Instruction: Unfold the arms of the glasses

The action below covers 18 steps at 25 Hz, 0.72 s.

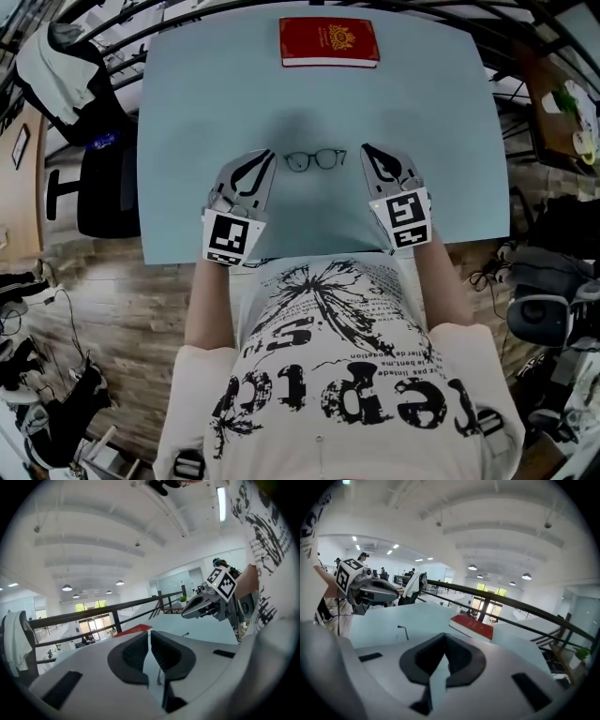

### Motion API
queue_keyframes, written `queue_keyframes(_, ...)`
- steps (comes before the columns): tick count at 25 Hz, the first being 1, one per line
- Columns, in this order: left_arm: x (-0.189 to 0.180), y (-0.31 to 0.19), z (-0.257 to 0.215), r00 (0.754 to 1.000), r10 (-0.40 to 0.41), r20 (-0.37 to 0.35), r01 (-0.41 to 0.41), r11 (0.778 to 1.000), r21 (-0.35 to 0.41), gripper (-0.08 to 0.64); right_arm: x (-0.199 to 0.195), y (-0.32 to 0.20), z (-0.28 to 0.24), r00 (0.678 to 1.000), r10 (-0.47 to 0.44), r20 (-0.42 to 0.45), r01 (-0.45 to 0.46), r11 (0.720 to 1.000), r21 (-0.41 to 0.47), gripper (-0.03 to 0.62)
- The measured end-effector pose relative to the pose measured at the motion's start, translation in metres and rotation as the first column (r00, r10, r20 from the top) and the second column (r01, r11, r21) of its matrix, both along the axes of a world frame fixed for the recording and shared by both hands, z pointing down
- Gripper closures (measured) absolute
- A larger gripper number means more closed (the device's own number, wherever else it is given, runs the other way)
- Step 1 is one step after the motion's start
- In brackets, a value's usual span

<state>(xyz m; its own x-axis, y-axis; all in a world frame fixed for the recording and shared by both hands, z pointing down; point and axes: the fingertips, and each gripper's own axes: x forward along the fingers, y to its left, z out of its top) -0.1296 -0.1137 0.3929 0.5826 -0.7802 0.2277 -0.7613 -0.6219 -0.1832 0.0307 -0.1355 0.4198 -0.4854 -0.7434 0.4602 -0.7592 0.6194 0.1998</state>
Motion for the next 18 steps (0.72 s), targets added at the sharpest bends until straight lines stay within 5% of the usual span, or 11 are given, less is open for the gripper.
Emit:
queue_keyframes(5, 0.0, 0.0, -0.053, 0.992, -0.119, -0.046, 0.124, 0.985, 0.116, 0.537, 0.0, -0.002, -0.05, 0.989, 0.027, 0.146, -0.047, 0.99, 0.134, 0.581)
queue_keyframes(9, 0.002, 0.004, -0.077, 0.982, -0.166, -0.086, 0.178, 0.969, 0.168, 0.537, -0.001, 0.004, -0.074, 0.983, 0.01, 0.182, -0.045, 0.981, 0.189, 0.583)
queue_keyframes(18, 0.008, -0.001, -0.082, 0.974, -0.18, -0.14, 0.202, 0.966, 0.159, 0.537, -0.002, -0.001, -0.086, 0.978, -0.049, 0.205, 0.001, 0.974, 0.224, 0.584)
